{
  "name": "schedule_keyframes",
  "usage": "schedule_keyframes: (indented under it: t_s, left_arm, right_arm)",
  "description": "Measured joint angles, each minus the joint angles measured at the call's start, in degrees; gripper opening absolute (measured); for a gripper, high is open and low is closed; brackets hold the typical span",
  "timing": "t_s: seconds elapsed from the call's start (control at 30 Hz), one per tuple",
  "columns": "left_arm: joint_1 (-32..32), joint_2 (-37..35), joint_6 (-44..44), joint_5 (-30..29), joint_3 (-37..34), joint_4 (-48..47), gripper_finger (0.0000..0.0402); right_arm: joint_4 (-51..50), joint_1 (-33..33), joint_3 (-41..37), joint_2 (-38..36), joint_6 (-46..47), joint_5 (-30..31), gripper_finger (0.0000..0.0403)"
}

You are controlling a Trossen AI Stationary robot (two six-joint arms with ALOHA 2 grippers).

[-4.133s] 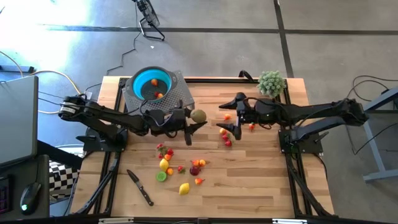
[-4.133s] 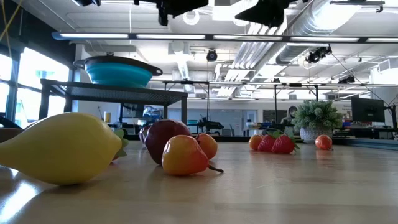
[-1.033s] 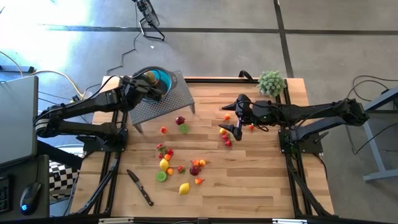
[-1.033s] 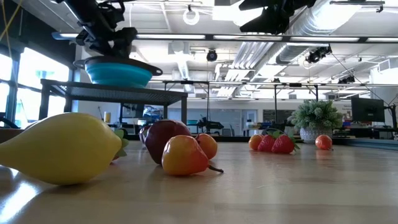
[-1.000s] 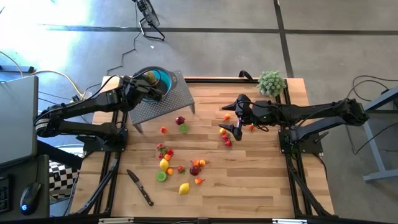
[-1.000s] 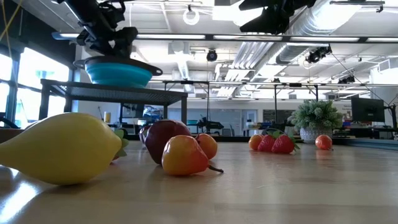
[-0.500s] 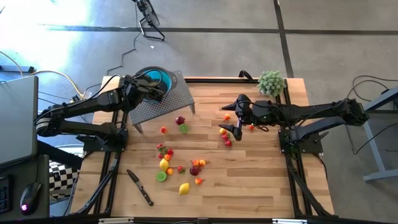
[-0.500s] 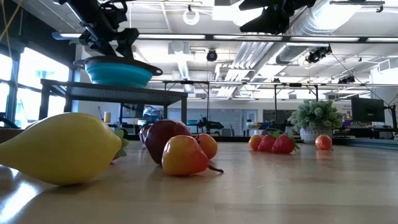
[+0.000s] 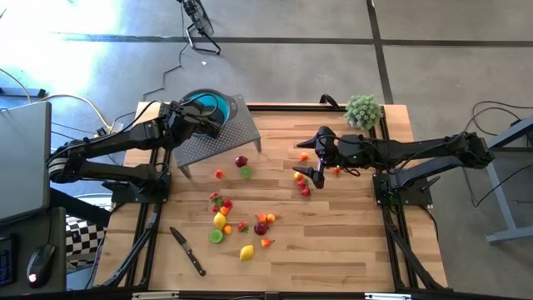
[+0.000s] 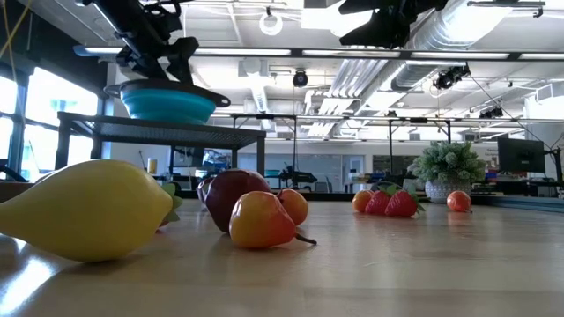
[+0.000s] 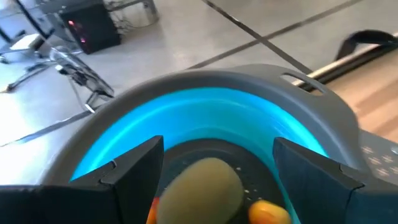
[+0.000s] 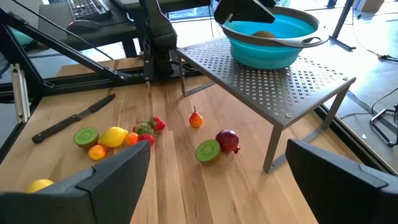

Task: Pick & Place Fruit
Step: Put the right brown kiwi into the blue strainer bowl on the shelf, then put the orange pear into the blue strainer bowl on the shelf

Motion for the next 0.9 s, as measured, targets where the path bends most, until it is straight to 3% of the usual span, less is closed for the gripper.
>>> schedule_keyframes:
  t_s: [0.2, 0.37, 0.67, 0.9]
  left_arm:
    - [-1.30, -2.95, 2.90, 6.74, 0.00, 0.11, 0.0294]
    - [-5.14, -6.78, 5.81, 9.95, 0.00, -0.52, 0.0265]
    - [-16.48, -11.38, 8.57, 10.36, -2.70, 0.63, 0.0186]
    - [-23.29, -13.67, 9.63, 10.33, -9.25, 9.10, 0.0143]
  right_arm:
    - [0.20, 0.00, 0.00, 0.00, 0.43, 0.02, 0.0368]
    - [0.46, 0.00, 0.00, 0.00, 0.48, 0.02, 0.0368]
    - [0.46, 0.00, 0.00, 0.02, 0.44, 0.78, 0.0368]
    - [0.44, -0.01, 0.00, 0.02, 0.44, 1.75, 0.0368]
